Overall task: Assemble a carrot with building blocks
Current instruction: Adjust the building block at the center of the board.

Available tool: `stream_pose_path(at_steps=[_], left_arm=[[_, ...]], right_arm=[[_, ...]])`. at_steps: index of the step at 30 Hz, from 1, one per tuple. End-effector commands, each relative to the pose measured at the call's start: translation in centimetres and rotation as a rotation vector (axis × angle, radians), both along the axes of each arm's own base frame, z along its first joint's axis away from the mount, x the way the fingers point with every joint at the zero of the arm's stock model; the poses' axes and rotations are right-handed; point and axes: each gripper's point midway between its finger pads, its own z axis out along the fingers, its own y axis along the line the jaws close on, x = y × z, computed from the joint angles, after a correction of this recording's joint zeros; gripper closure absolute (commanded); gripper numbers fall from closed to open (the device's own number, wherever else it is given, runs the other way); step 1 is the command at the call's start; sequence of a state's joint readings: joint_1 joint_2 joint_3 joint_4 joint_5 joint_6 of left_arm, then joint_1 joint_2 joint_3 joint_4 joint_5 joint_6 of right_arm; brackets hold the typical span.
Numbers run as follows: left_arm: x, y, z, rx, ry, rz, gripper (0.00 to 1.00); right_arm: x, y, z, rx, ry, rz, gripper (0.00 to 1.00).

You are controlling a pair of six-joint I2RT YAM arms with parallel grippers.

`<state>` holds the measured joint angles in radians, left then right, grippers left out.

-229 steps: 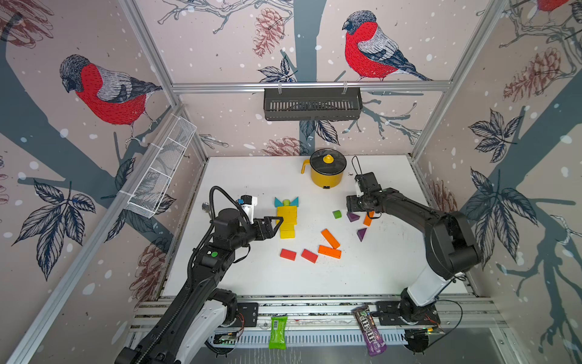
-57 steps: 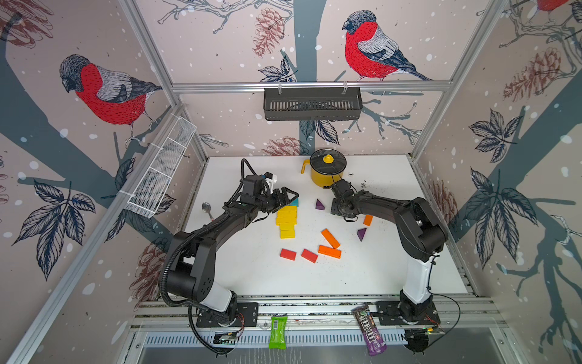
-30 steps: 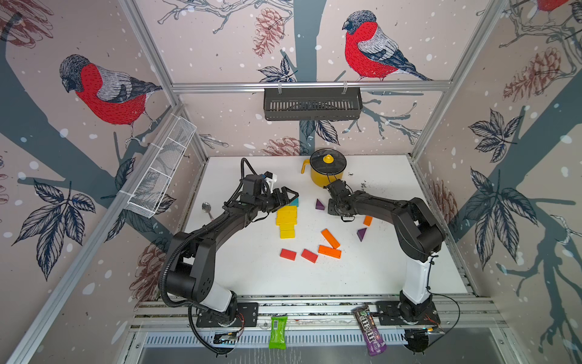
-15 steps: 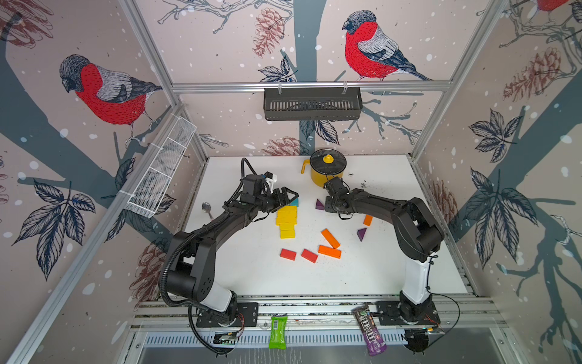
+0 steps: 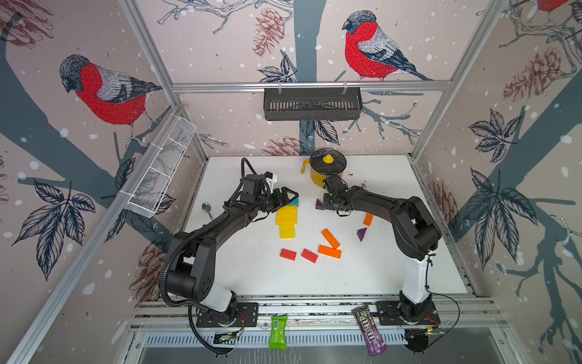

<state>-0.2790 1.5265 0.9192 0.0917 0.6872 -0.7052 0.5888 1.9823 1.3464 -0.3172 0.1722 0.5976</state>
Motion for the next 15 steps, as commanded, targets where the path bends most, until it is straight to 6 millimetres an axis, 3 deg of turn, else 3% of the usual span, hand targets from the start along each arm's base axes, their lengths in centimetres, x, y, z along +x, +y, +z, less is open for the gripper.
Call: stream_pose_path(at_steps=[1,6,15], left_arm=[[0.2,-0.1,0.5,-0.005,-0.021,-0.009,0.19],[0.2,-0.1,0.5,-0.003,-0.022,-0.009,0.19],[0.2,-0.1,0.4,-0.001,-0.019,-0.007,0.19]], right_arm=[[-0.2,-0.6,-0.2,-0.010,0.012,-0.007,0.54],[0.0,-1.4,-0.7,0.012,0.021,-0.016,0.62],[-0.7,-0.1,-1.7,0.006,0.047,0.059,0.65]])
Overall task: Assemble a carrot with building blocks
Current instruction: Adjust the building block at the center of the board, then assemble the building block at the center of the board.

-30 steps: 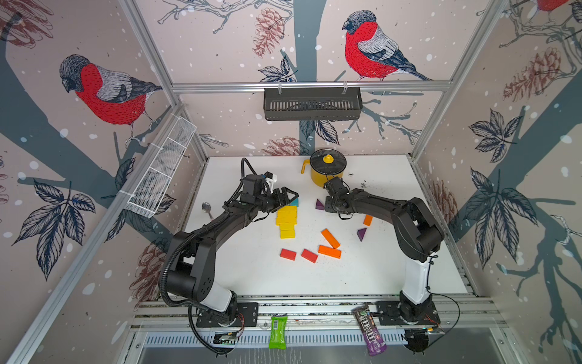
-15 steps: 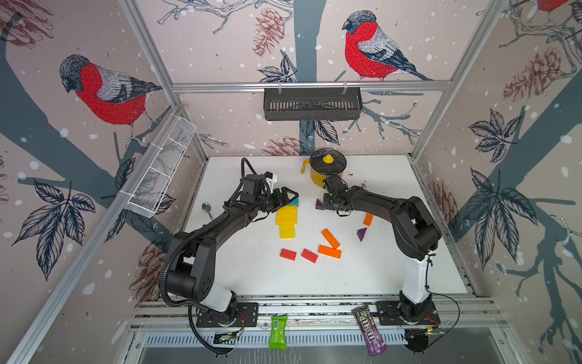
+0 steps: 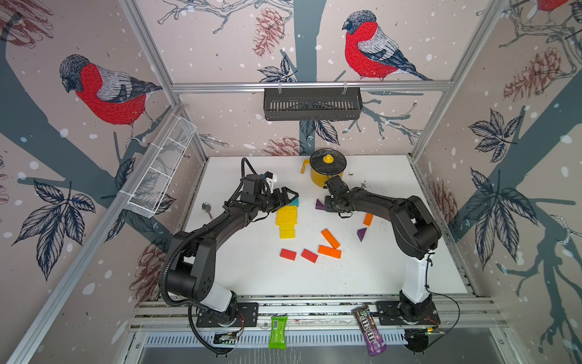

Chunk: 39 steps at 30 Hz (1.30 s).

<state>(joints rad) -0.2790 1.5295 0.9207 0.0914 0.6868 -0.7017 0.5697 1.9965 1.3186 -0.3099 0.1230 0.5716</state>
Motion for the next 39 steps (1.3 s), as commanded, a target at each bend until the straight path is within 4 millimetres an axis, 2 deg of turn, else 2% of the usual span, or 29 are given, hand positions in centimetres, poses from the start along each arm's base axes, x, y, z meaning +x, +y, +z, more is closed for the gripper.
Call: stream_pose_path(at_steps=[1,6,9,13,18,22,31,34,39], left_arm=[[0.2,0.0,0.4,-0.002,-0.016,-0.005,0.18],[0.2,-0.2,0.2,-0.005,-0.009,-0.011,0.19],[0.2,-0.2,0.2,-0.003,-0.010,-0.010,0.19],[0.2,-0.1,0.2,-0.002,-0.009,-0.008,0.19],[0.2,-0.1,0.2,0.002,-0.010,-0.009,0.19],[0.2,-0.1,0.1,0.005,-0.011,-0.007,0.19],[0.2,-0.1,0.3,0.000,-0.010,-0.010,0.19],[0.2,-0.2,0.2,-0.003,-0.006,-0.011,0.19],[0.1,-0.1,0.2,-0.001,-0.006,-0.011,0.19]], right_arm=[[-0.1,0.4,-0.1,0.002,0.000,0.032,0.65],[-0.4,0.5,-0.4,-0.005,0.011,0.049,0.65],[-0.4,0.3,0.5,-0.003,-0.008,0.047,0.65],[0.4,0.0,2.3,0.002,-0.039,0.025,0.54],[1.6,-0.8,1.8,-0.002,-0.025,-0.029,0.51],[2.2,-1.4,1.0,-0.014,0.003,-0.070,0.60],[1.3,-1.1,0.0,-0.008,0.028,-0.054,0.61],[1.2,-0.7,0.0,-0.005,0.023,-0.022,0.66],[0.8,-0.5,-0.6,-0.038,0.044,0.034,0.67]])
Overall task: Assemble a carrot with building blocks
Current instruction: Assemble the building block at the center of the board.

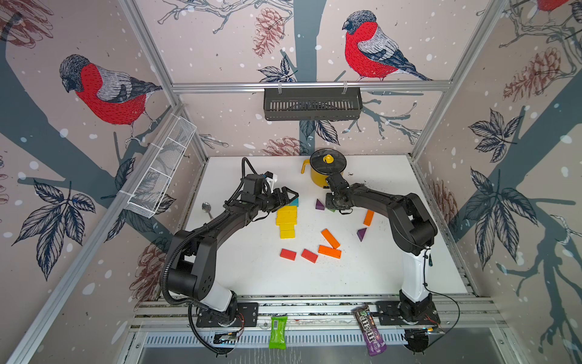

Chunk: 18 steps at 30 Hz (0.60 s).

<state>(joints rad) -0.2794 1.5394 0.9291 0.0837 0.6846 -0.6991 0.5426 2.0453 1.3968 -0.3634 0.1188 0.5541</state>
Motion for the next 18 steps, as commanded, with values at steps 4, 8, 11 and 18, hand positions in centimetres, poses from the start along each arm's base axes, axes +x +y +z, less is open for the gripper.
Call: stream_pose_path(at_steps=[4,8,11,18], left_arm=[[0.0,-0.1,0.5,-0.008,-0.016,-0.010,0.19],[0.0,-0.1,0.4,-0.008,-0.014,-0.012,0.19],[0.0,-0.1,0.5,-0.007,-0.020,-0.011,0.19],[0.0,-0.2,0.6,-0.012,-0.017,-0.015,0.19]], right_arm=[[-0.8,0.9,0.0,-0.008,0.012,0.084,0.67],[-0.3,1.7,0.7,0.009,-0.011,0.110,0.64],[0.2,1.7,1.5,0.014,-0.025,0.122,0.62],[0.4,0.6,4.1,0.021,-0.075,0.104,0.52]])
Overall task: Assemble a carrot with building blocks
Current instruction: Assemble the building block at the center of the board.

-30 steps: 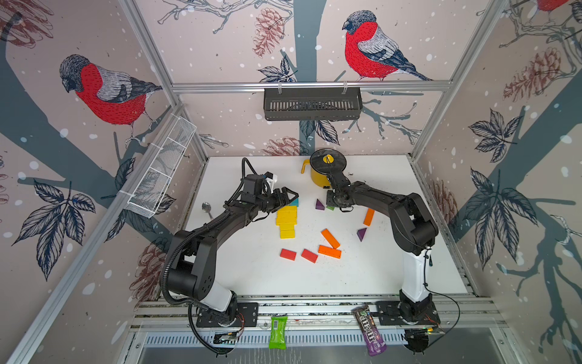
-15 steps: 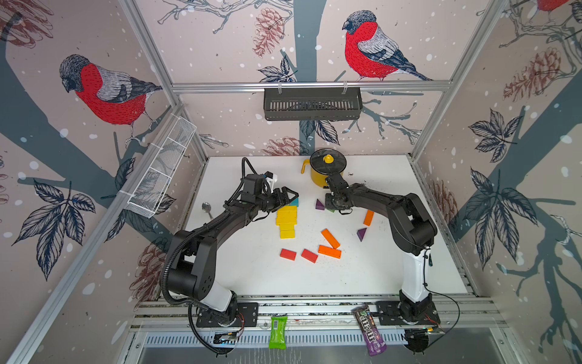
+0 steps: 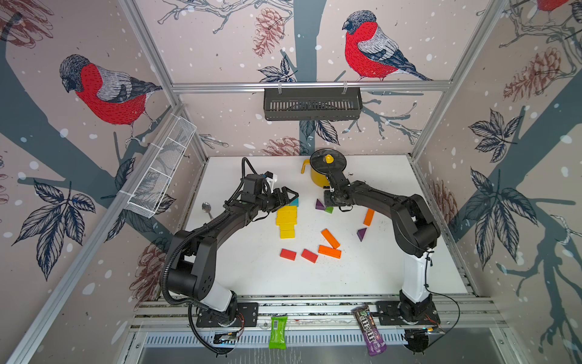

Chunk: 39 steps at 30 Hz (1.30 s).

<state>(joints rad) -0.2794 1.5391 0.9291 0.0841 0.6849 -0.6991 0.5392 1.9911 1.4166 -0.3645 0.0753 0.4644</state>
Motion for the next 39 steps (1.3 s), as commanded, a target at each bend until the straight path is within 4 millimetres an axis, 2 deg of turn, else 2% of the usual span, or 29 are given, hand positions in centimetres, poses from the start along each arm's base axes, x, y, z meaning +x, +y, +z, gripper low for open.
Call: stream_pose_path(at_steps=[1,8,14,21,34,39], left_arm=[[-0.1,-0.2,0.5,-0.012,-0.015,-0.015,0.19],[-0.1,-0.2,0.6,-0.013,-0.017,-0.014,0.19],[-0.1,-0.1,0.5,-0.011,-0.017,-0.014,0.19],[0.0,-0.2,0.5,-0.012,-0.013,-0.015,0.19],[-0.1,-0.2,0.5,-0.014,-0.013,-0.016,0.19],[0.0,-0.2,0.4,-0.017,-0.011,-0.015,0.19]], right_arm=[[-0.4,-0.6,1.1,-0.007,-0.019,0.010,0.53],[-3.8,-1.0,-0.5,-0.023,0.036,0.063,0.56],[-5.2,-1.5,-2.5,-0.051,0.086,0.094,0.58],[-5.4,-1.9,-3.9,-0.089,0.120,0.099,0.58],[-4.4,-2.8,-3.9,-0.144,0.109,0.072,0.57],[-4.5,-1.4,-3.7,-0.118,0.104,0.098,0.56]])
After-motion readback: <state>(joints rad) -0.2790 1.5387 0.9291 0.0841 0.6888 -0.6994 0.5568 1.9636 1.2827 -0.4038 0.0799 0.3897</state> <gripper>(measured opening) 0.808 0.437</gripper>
